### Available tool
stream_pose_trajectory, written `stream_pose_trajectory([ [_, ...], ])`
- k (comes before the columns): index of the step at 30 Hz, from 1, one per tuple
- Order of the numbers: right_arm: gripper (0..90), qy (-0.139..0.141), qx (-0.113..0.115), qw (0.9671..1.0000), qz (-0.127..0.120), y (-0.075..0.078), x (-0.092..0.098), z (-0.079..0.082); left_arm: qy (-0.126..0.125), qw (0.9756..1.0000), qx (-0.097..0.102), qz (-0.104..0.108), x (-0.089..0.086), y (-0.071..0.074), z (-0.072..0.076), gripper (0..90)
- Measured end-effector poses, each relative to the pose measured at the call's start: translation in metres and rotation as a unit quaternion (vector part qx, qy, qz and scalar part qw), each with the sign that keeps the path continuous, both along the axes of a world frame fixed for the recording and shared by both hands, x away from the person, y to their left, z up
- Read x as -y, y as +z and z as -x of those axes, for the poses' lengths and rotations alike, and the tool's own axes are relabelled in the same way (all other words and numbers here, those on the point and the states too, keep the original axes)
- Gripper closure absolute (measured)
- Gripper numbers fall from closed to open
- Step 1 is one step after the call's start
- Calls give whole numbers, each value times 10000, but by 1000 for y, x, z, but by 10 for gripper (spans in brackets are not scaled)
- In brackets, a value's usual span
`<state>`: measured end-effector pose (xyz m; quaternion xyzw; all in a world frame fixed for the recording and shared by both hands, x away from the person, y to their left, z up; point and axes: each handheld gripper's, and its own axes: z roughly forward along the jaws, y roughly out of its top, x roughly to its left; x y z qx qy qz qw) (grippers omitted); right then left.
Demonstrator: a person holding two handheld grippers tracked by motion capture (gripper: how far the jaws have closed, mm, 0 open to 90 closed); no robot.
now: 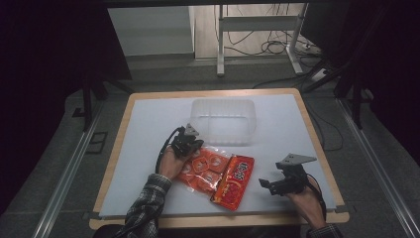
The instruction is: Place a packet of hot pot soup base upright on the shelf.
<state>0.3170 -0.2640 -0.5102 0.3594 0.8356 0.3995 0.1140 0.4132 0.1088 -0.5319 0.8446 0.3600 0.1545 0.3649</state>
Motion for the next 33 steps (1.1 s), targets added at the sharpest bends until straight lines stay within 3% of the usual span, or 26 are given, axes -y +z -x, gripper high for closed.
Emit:
stream_pose_trajectory([
  [8, 37, 35, -45, 10000, 38, 0, -1, 1, -65, 9998, -202, 41, -4, 0, 4, 900],
  [13, 37, 20, -38, 10000, 44, 0, 0, 2, -150, 9996, -238, -41, -8, 1, 11, 900],
  [23, 36, 14, -33, 10000, 46, -1, 1, 2, -207, 9993, -302, -69, -20, 1, 31, 900],
  [33, 36, 22, 13, 10000, 26, 1, 2, 3, -92, 9995, -281, -57, -31, 0, 56, 900],
])
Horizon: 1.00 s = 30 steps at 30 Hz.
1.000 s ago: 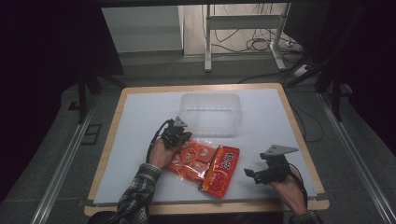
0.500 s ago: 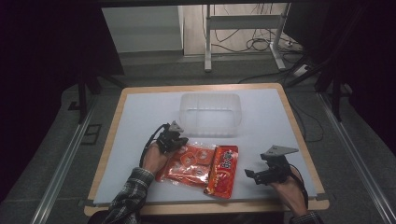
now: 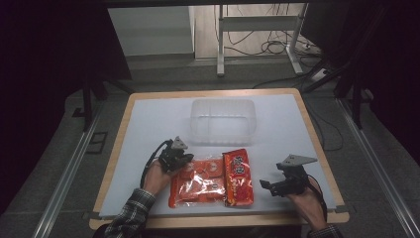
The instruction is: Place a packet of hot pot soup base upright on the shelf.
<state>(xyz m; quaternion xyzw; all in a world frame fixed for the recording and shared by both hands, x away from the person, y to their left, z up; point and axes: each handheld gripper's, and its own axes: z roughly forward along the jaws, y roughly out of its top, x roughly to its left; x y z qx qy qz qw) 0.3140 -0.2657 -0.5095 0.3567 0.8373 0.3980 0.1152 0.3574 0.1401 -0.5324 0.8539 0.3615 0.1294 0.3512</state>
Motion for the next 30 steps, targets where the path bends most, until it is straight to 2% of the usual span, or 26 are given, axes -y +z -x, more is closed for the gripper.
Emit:
stream_pose_trajectory([
  [13, 35, -48, 64, 10000, -56, 3, 5, 0, 245, 9997, -81, 44, -6, 0, 31, 900],
  [18, 34, -29, 65, 10000, -52, 3, 5, -1, 281, 9996, -96, -13, -6, 1, 43, 900],
  [23, 34, -12, 61, 10000, -45, 3, 4, -1, 282, 9994, -29, -197, -4, 2, 57, 900],
  [25, 34, -7, 54, 10000, -51, 3, 4, -1, 267, 9994, -25, -197, -4, 2, 61, 900],
  [30, 34, 25, 16, 10000, -6, 2, 1, -1, 352, 9989, -252, 190, -9, 0, 53, 900],
])
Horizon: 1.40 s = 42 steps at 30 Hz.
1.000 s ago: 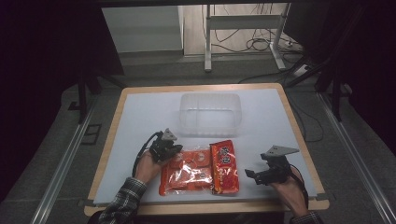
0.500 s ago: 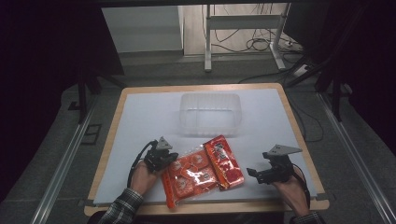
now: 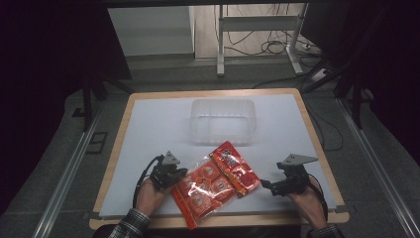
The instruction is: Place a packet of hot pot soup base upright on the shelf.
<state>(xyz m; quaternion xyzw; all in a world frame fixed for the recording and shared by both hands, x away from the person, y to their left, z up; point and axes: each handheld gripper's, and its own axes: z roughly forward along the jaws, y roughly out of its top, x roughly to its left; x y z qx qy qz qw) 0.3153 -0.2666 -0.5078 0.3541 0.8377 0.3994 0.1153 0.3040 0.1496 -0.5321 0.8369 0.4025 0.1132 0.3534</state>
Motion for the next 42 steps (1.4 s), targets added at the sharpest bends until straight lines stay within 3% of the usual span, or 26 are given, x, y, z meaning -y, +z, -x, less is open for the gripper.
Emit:
stream_pose_trajectory([
  [5, 35, 18, 12, 10000, -21, 0, 1, -1, 46, 9998, 205, 63, 1, 3, 1, 897],
  [7, 35, 16, 10, 10000, -28, 0, 1, -1, 169, 9993, 323, 80, 1, 4, 3, 814],
  [9, 35, 22, 16, 10000, -41, 1, 1, -1, 233, 9988, 413, 121, -2, 7, 5, 793],
  [10, 35, 21, 21, 10000, -39, 1, 1, 0, 292, 9982, 492, 161, -6, 10, 7, 728],
  [12, 35, 37, 30, 10000, -53, 1, 0, 0, 331, 9978, 545, 192, -9, 12, 9, 632],
  [13, 35, 37, 30, 10000, -53, 1, 0, 0, 356, 9974, 585, 227, -11, 13, 11, 632],
  [18, 36, 44, 35, 9999, -85, 2, 0, 0, 468, 9961, 677, 309, -22, 14, 19, 453],
  [26, 36, -7, 91, 9999, -131, 4, -1, 1, 567, 9952, 795, 112, -30, 14, 33, 198],
  [35, 26, -32, 168, 9997, -169, 6, -5, 0, 624, 9955, 691, 175, -42, 11, 43, 60],
  [37, 26, -3, 167, 9997, -193, 5, -7, 0, 633, 9952, 747, 86, -43, 10, 45, 44],
  [39, 25, 40, 174, 9996, -206, 4, -9, -1, 579, 9947, 840, -133, -43, 8, 46, 29],
  [42, 25, 113, 127, 9996, -220, 3, -13, -2, 581, 9937, 946, -180, -43, 8, 45, 16],
])
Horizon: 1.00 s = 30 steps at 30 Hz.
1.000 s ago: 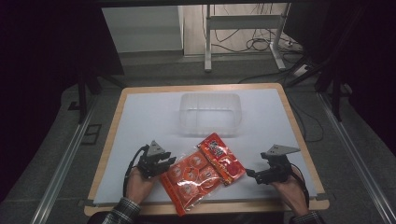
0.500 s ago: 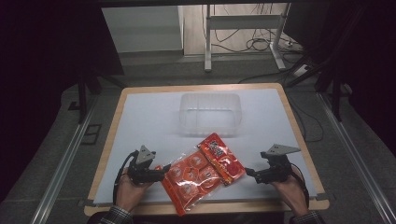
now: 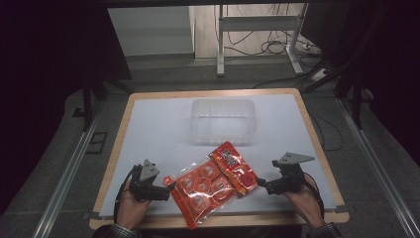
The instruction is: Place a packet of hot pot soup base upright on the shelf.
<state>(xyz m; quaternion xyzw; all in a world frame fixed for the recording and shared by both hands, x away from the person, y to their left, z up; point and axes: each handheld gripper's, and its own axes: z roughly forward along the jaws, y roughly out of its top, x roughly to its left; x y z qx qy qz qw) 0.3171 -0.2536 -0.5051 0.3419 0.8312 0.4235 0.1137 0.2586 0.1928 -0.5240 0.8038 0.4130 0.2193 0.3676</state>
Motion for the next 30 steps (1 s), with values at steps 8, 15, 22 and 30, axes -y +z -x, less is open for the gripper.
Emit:
stream_pose_trajectory([
  [8, 33, 201, -193, 9995, 150, -9, -15, -4, 7, 10000, 89, 12, -4, 0, -1, 11],
  [15, 34, 455, -551, 9974, -93, -13, -27, -9, 142, 9998, 131, 33, -16, 1, -2, 13],
  [22, 99, 731, -944, 9928, 46, -19, -41, -14, 237, 9996, 105, 76, -23, 0, -3, 17],
  [30, 375, 982, -832, 9916, 115, -10, -58, -13, 161, 9998, 119, -49, -18, 0, -3, 17],
])
